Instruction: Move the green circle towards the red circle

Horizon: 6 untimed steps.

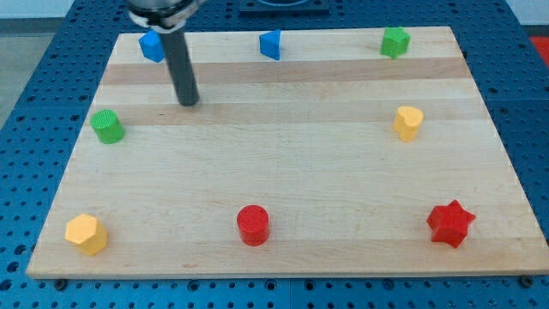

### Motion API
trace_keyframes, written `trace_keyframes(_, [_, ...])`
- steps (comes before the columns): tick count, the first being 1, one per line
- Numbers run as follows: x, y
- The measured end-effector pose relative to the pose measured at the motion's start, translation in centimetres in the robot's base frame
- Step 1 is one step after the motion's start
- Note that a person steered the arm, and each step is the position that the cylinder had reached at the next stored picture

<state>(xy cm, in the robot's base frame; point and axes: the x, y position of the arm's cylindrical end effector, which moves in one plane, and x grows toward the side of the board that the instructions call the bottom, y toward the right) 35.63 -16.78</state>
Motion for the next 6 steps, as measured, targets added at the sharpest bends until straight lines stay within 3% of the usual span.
trace_keyframes(2, [0.0,-10.3])
trace_keyframes(3, [2.3,-12.6])
trace_keyframes(5, [3.0,-12.2])
trace_keyframes(6, [5.3,-9.0])
